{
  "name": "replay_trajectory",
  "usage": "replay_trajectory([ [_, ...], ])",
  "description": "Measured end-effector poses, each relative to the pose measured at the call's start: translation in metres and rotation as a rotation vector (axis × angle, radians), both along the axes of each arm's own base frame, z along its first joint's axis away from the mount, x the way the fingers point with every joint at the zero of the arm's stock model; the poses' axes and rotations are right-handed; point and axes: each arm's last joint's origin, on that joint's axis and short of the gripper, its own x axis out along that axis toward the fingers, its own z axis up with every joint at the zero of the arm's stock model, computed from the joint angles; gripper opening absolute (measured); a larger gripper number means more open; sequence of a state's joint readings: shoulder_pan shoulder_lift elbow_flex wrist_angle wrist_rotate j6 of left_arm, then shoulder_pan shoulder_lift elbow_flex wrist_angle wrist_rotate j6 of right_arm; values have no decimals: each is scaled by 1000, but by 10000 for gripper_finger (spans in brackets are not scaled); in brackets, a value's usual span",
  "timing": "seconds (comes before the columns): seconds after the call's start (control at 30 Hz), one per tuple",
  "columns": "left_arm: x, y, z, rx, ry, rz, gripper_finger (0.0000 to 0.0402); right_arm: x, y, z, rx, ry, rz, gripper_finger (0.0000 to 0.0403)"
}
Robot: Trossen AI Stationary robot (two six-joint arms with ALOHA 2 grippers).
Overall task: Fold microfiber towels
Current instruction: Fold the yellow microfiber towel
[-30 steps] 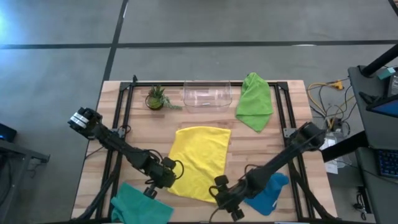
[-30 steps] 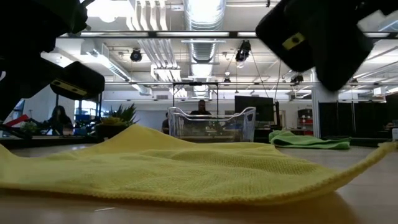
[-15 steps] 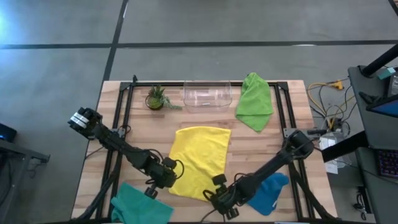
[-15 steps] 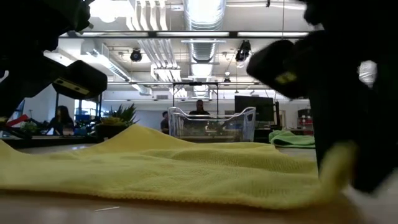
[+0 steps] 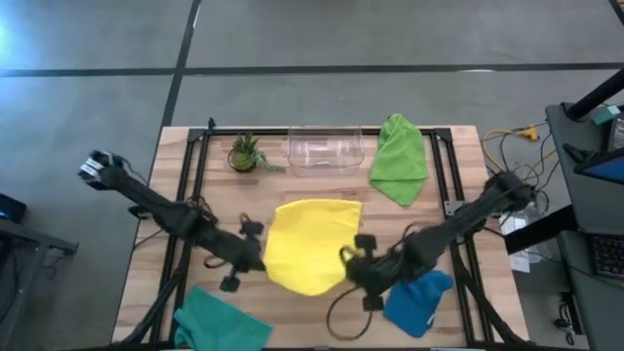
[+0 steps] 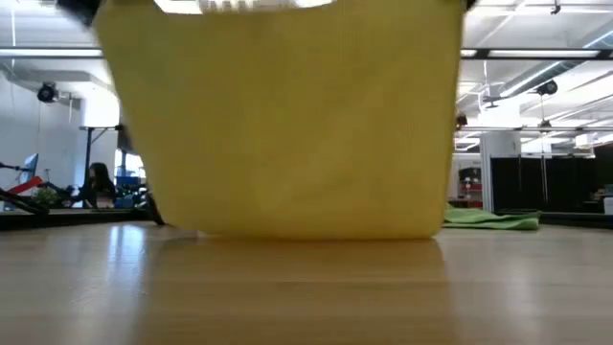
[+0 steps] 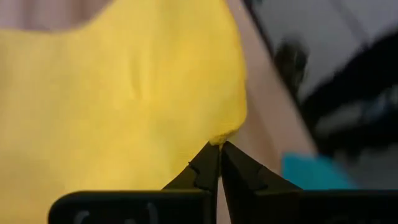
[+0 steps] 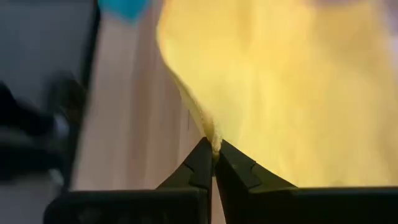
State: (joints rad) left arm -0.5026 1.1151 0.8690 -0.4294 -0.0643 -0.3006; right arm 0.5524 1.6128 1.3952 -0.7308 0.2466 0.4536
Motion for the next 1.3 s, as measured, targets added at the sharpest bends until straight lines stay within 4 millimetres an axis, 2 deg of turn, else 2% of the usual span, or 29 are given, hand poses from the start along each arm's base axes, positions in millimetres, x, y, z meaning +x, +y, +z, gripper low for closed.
replay_trajectory([
  [0.13,-23,16,42,-104,-166,136,0,-30,-24,56,75,-191,-91,9],
  [0.2,-34,24,63,-131,-258,186,0,-45,-33,77,96,-259,-114,9],
  [0.33,-50,37,100,-132,-419,281,0,-69,-53,106,136,-369,-146,9],
  [0.43,-56,43,113,-30,-492,340,0,-81,-69,115,73,-403,-186,9],
  [0.6,-49,58,109,213,-505,484,0,-89,-107,117,-126,-370,-284,9],
  [0.73,-38,78,105,386,-471,575,0,-86,-141,117,-265,-338,-352,9],
  [0.83,-33,100,105,463,-443,668,0,-84,-165,121,-358,-339,-387,9],
  [0.93,-31,118,107,474,-455,687,0,-82,-181,124,-387,-348,-396,9],
  [1.03,-29,127,112,445,-502,663,0,-81,-185,125,-369,-358,-387,8],
  [1.13,-29,126,112,414,-509,637,0,-80,-180,124,-336,-361,-347,8],
  [1.3,-19,112,87,208,-412,552,0,-77,-158,105,-231,-329,-312,8],
])
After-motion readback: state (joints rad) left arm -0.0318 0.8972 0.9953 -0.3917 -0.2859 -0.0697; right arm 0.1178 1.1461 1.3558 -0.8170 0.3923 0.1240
